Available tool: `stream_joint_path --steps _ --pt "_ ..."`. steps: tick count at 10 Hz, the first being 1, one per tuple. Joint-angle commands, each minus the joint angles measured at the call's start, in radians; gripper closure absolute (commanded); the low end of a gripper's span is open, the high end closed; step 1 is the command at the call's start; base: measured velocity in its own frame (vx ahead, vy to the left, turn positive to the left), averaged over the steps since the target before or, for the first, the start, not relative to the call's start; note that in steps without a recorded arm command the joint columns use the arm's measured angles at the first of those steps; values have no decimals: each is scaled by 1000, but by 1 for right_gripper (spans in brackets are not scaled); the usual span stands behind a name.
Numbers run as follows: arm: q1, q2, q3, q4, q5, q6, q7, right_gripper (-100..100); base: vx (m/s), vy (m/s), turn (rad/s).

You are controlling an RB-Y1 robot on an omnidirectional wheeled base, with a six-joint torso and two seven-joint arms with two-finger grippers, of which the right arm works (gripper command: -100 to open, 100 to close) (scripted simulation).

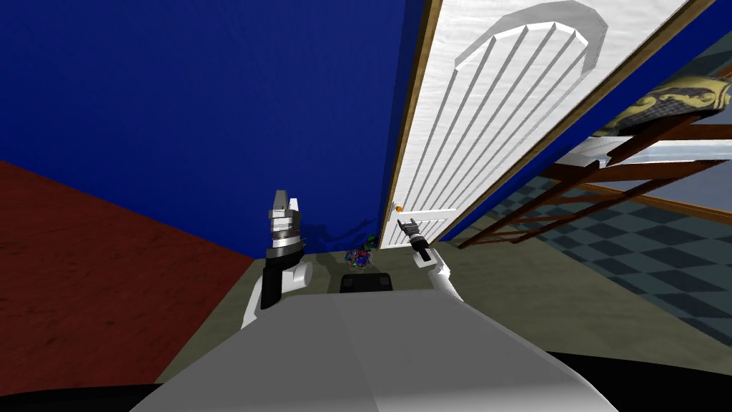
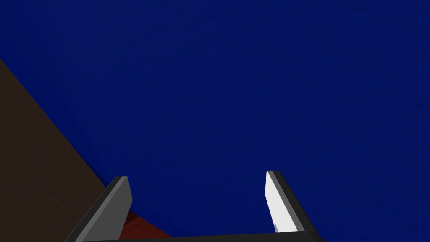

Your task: Pull the door open

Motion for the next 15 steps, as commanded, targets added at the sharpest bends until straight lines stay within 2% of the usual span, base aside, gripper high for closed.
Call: stream_joint_path --steps 1,10,13,15 --pt "-19 -1 -46 23 -8 6 17 -100 12 -30 322" --pt "-107 23 -255 143 -39 20 111 -100 13 -36 216" --pt "-132 30 -314 177 -48 24 138 -100 7 -34 200" --pt "-152 35 -361 204 -55 28 159 -100 9 -36 313"
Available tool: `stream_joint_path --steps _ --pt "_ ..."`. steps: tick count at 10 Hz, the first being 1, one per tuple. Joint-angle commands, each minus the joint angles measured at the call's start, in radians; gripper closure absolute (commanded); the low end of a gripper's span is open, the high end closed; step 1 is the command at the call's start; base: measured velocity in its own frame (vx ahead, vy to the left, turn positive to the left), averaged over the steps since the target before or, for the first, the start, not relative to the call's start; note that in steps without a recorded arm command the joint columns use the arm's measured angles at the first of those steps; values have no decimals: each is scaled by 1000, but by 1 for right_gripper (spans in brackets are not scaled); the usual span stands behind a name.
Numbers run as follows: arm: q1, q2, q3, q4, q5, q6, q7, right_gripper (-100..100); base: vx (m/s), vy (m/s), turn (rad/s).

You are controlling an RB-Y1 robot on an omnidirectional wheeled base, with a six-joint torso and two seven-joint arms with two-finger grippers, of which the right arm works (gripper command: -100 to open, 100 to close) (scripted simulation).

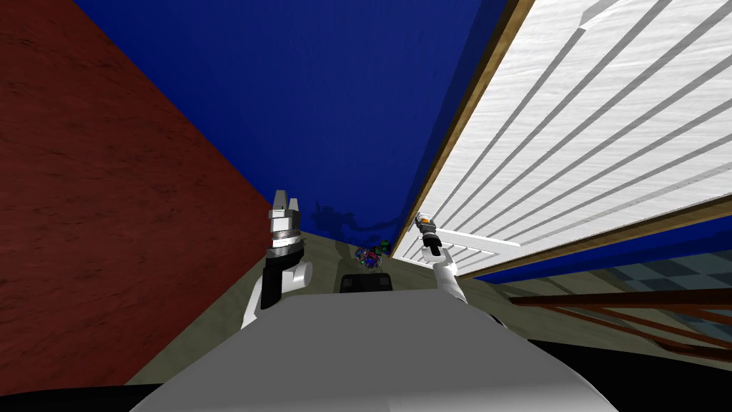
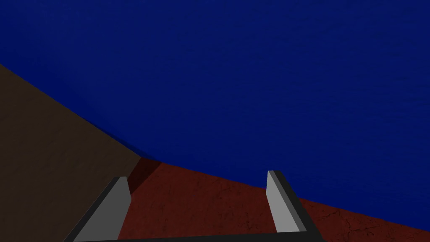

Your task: Pull the door open

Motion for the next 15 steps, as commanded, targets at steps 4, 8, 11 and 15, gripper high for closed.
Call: stream_joint_path --steps 4,8,11,15 --pt "0 0 0 0 0 0 0 100 1 -3 -4" --pt "4 -2 4 -5 -13 2 -31 100 -2 -2 3" --pt "13 -4 16 -15 -37 3 -94 100 -18 -13 17" --pt "26 -7 32 -30 -74 6 -188 100 -18 -7 13"
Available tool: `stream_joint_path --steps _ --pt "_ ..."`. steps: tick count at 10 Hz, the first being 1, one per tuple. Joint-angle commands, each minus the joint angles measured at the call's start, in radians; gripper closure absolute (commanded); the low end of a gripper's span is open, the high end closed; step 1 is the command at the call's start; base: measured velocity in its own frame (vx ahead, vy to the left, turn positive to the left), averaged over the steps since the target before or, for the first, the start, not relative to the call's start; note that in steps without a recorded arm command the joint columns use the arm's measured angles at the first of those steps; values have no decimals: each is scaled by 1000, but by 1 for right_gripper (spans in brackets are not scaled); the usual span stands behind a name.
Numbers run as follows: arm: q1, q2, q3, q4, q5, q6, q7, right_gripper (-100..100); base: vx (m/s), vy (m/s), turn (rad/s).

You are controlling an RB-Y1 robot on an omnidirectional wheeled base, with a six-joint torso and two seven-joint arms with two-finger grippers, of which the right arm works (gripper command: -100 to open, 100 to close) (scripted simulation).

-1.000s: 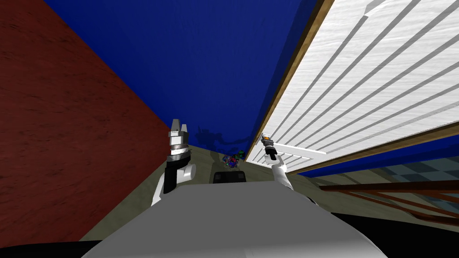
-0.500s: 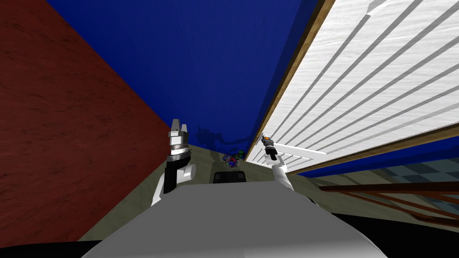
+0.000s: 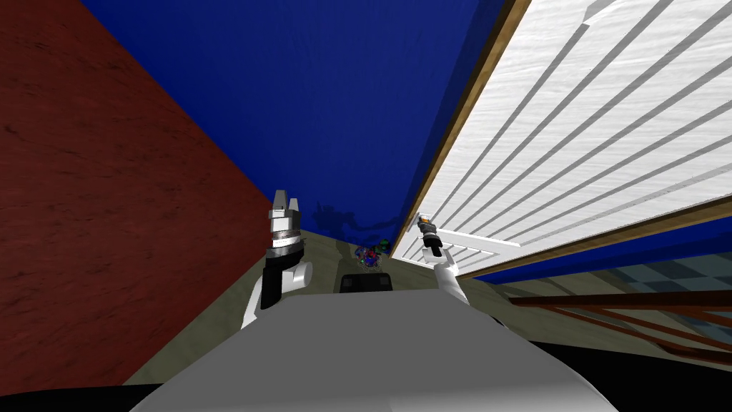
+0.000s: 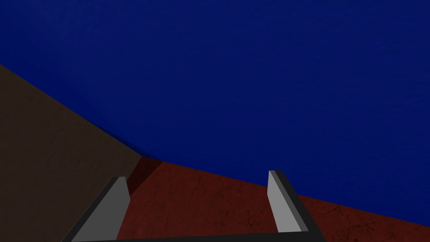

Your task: Pull the door open

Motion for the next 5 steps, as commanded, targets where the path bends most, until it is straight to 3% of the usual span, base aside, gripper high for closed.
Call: stream_joint_path --steps 1,5 --pt "7 1 9 -7 -18 1 -50 100 -24 -11 19" --pt "20 -2 26 -22 -54 4 -146 100 -23 -14 16"
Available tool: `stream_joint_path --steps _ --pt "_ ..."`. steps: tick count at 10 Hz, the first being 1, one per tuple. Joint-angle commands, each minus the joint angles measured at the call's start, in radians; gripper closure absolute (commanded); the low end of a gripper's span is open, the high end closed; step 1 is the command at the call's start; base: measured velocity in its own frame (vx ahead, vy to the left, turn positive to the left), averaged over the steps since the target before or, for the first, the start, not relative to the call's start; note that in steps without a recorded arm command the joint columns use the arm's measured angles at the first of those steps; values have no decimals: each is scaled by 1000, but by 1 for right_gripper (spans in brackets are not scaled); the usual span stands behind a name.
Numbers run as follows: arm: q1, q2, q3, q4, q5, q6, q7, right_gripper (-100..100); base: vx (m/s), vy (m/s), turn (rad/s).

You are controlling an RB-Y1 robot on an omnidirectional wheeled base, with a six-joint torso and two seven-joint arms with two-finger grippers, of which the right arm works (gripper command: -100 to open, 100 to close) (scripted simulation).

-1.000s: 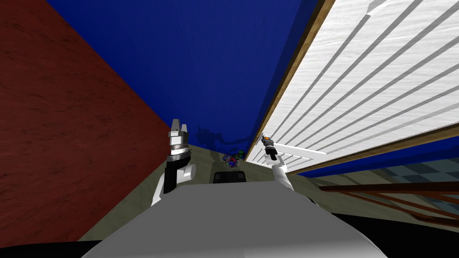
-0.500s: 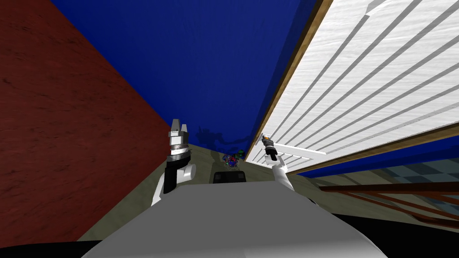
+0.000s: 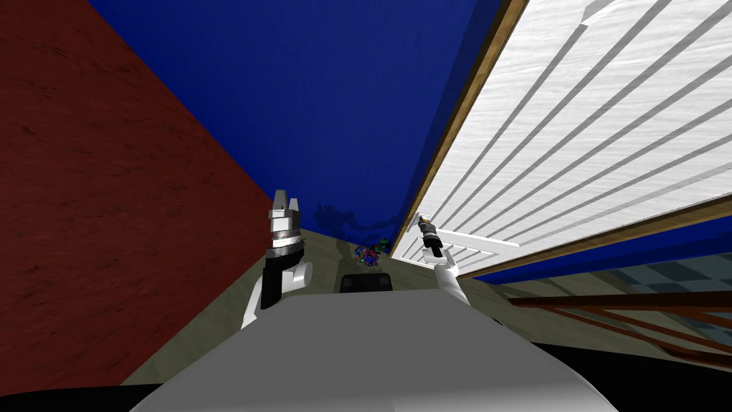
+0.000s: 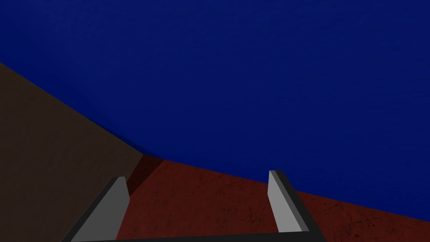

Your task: Pull the door open

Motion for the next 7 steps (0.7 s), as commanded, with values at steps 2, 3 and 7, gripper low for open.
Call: stream_joint_path --steps 2,3,7 --pt "11 0 14 -10 -30 1 -75 100 -22 -11 15" --pt "11 0 14 -10 -30 1 -86 100 -19 -8 10" --pt "27 -4 35 -28 -74 4 -199 100 -20 -10 12"
